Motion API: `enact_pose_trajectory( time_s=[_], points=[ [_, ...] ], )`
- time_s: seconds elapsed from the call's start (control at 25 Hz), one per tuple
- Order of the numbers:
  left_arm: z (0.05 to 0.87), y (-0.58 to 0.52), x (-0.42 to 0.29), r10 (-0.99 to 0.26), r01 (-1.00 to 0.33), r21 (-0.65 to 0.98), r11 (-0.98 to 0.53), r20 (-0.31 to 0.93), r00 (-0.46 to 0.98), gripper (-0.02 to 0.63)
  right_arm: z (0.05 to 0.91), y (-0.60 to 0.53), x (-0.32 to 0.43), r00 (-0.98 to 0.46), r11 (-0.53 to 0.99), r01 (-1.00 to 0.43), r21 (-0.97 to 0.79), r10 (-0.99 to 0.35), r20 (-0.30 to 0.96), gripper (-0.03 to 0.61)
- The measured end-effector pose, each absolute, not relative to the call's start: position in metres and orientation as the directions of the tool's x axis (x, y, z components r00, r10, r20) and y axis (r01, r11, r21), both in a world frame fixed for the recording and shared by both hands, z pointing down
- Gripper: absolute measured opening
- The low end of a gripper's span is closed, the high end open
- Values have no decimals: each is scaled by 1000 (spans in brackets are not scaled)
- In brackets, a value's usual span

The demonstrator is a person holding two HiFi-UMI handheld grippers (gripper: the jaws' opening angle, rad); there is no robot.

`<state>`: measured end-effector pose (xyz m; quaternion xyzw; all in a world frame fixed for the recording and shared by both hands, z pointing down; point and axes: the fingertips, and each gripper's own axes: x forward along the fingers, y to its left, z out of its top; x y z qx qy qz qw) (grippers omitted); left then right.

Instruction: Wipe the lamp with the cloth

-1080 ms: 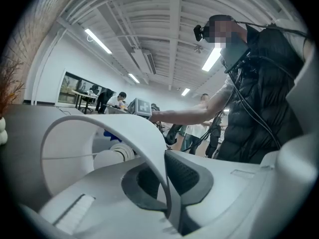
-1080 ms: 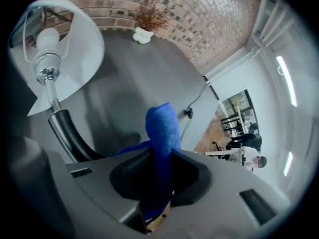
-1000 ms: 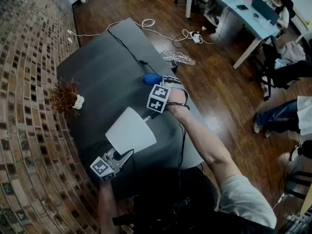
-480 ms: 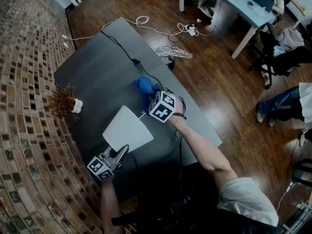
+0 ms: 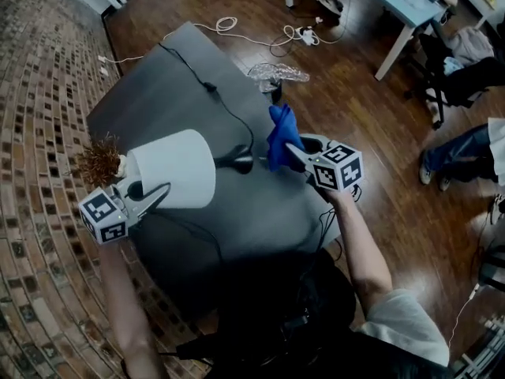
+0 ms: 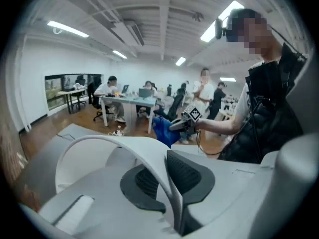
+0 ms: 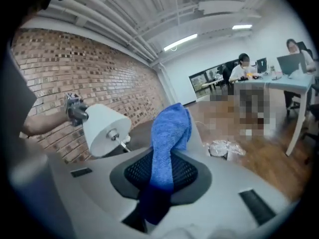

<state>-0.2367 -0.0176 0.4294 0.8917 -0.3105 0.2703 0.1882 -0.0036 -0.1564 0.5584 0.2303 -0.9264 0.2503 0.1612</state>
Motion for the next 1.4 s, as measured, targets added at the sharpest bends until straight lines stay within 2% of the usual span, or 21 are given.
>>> enact_pose_trajectory(
  time_s=[0.16, 0.24, 0.48, 0.64, 0.84, 0.88, 0.92, 1.04, 1.12, 1.24, 1.36, 1.4],
  points=[
    [411, -73, -217, -371, -619, 141, -773, 691, 621, 43, 590, -143, -16, -908, 724, -404, -559, -244, 341, 77],
    [413, -89, -207, -364, -635, 152, -758, 710, 603, 49, 607, -127, -22, -912, 700, -387, -601, -195, 360, 77],
    [418, -111, -186, -326, -653, 151, -742, 769, 549, 61, 620, -114, -31, -911, 680, -378, -628, -152, 384, 77],
    [421, -124, -178, -343, -665, 85, -742, 804, 486, 75, 614, -112, -38, -910, 695, -370, -617, -137, 392, 77],
    [428, -109, -160, -300, -606, 29, -795, 850, 433, 88, 608, -107, -48, -910, 725, -357, -589, -129, 393, 77],
    [427, -106, -155, -288, -587, 26, -809, 854, 434, 110, 608, -109, -48, -909, 729, -359, -583, -133, 394, 77],
    [425, -105, -149, -276, -569, 35, -822, 849, 452, 226, 608, -111, -47, -908, 732, -363, -577, -139, 395, 77],
    [406, -104, -137, -261, -532, 114, -839, 773, 579, 335, 612, -115, -45, -903, 722, -383, -576, -161, 399, 77],
    [386, -107, -142, -303, -537, 138, -832, 698, 649, 354, 617, -119, -41, -894, 704, -408, -582, -180, 410, 77],
    [368, -102, -168, -378, -557, 63, -828, 670, 639, 354, 627, -124, -34, -888, 675, -426, -602, -187, 419, 77],
    [367, -92, -169, -441, -510, -107, -853, 670, 597, 305, 636, -114, -26, -900, 638, -414, -650, -181, 395, 77],
    [366, -93, -161, -455, -489, -155, -858, 669, 588, 240, 637, -111, -27, -907, 625, -405, -667, -181, 380, 77]
  ],
)
